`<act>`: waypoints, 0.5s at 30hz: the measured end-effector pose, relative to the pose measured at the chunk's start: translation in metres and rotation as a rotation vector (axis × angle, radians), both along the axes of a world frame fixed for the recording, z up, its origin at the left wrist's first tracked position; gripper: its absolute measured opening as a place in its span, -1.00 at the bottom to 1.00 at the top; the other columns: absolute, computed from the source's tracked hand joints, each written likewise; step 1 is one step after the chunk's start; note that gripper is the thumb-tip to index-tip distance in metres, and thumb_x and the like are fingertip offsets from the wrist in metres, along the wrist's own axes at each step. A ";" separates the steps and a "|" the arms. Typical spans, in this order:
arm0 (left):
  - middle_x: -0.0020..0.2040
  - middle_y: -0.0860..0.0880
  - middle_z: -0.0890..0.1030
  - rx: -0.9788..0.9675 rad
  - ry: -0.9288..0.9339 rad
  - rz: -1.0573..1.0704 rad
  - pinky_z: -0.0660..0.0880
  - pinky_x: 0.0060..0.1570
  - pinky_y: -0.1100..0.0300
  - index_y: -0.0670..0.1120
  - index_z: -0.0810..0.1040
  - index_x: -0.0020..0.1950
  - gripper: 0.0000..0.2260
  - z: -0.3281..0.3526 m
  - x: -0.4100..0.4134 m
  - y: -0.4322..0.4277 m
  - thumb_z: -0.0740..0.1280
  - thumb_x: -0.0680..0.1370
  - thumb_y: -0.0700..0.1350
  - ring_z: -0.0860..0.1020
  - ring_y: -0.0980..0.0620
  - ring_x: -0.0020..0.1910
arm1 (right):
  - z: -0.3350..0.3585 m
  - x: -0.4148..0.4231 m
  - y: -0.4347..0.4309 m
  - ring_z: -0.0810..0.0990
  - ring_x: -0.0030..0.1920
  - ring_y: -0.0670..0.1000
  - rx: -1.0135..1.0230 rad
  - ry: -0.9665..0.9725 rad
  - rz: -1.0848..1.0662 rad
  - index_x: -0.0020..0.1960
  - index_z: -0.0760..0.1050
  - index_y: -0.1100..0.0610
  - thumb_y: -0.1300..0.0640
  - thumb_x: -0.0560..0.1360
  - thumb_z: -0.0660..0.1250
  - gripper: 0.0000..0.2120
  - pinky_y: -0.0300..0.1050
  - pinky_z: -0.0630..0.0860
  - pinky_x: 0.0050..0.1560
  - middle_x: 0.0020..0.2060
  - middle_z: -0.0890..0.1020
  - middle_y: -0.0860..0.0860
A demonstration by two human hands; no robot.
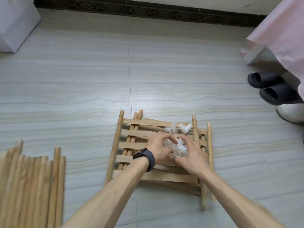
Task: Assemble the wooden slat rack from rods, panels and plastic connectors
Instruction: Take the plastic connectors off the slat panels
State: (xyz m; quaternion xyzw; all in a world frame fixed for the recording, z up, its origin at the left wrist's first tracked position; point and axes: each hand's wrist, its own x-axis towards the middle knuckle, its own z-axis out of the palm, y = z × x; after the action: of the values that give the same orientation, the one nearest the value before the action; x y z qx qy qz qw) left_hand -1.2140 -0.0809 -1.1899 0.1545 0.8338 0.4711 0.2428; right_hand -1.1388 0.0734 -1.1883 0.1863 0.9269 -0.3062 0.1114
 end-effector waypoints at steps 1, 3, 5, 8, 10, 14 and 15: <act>-0.01 0.09 0.58 0.003 -0.007 0.026 0.43 -0.09 0.33 0.19 0.62 -0.16 -0.77 0.003 0.005 -0.007 0.46 0.41 -0.17 0.52 0.10 -0.03 | 0.004 0.004 -0.001 0.43 0.18 -0.06 0.019 0.009 0.026 0.39 0.32 -0.29 0.07 0.37 0.44 -0.34 -0.19 0.31 -0.03 0.19 0.45 -0.11; -0.01 0.05 0.59 0.042 -0.083 0.135 0.61 -0.12 0.13 0.14 0.61 -0.25 -0.83 0.008 0.014 -0.023 0.46 0.43 -0.15 0.60 0.05 -0.12 | 0.012 0.012 -0.007 0.47 0.14 0.00 0.050 0.019 0.084 0.39 0.30 -0.28 0.03 0.40 0.44 -0.36 -0.15 0.32 -0.04 0.16 0.47 -0.09; -0.02 0.06 0.61 0.107 -0.195 0.259 0.66 -0.21 0.05 0.10 0.61 -0.31 -0.80 0.014 0.021 -0.042 0.45 0.44 -0.17 0.65 0.00 -0.17 | 0.022 0.018 -0.016 0.49 -0.01 0.02 0.036 0.018 0.118 0.34 0.28 -0.29 0.01 0.37 0.42 -0.38 -0.14 0.31 -0.18 0.06 0.54 -0.08; -0.14 0.11 0.64 0.166 -0.264 0.416 0.65 -0.25 0.08 0.09 0.62 -0.30 -0.82 0.021 0.039 -0.084 0.47 0.44 -0.16 0.63 0.08 -0.28 | 0.035 0.023 -0.042 0.53 -0.03 0.05 -0.029 -0.040 0.133 0.34 0.27 -0.27 0.00 0.32 0.43 -0.35 -0.11 0.35 -0.19 0.03 0.57 -0.03; -0.15 0.02 0.66 0.241 -0.354 0.569 0.63 -0.29 0.04 0.03 0.62 -0.28 -0.83 0.022 0.063 -0.125 0.49 0.45 -0.19 0.61 0.06 -0.36 | 0.042 0.030 -0.074 0.53 -0.04 0.05 -0.119 -0.110 0.160 0.36 0.29 -0.22 0.02 0.31 0.44 -0.33 -0.15 0.37 -0.18 0.05 0.56 -0.03; -0.12 -0.05 0.65 0.246 -0.372 0.921 0.58 -0.32 0.09 -0.02 0.61 -0.28 -0.80 0.019 0.133 -0.232 0.46 0.50 -0.26 0.59 -0.02 -0.26 | 0.047 0.051 -0.168 0.50 0.00 0.02 -0.225 -0.258 0.433 0.40 0.28 -0.18 0.01 0.28 0.43 -0.28 -0.14 0.42 -0.13 0.08 0.53 -0.08; -0.14 -0.03 0.64 0.192 -0.349 1.024 0.56 -0.33 0.10 -0.04 0.60 -0.25 -0.82 0.016 0.154 -0.260 0.45 0.51 -0.25 0.58 -0.02 -0.27 | 0.046 0.056 -0.194 0.50 0.00 0.02 -0.250 -0.280 0.494 0.41 0.28 -0.18 0.00 0.29 0.43 -0.28 -0.14 0.40 -0.12 0.09 0.54 -0.08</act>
State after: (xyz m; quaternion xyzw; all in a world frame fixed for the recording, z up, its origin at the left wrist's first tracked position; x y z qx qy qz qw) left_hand -1.0603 -0.3406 -1.1739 -0.3302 0.7030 0.6215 0.1021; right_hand -1.0826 -0.1209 -1.1418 -0.0192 0.8749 -0.3528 0.3312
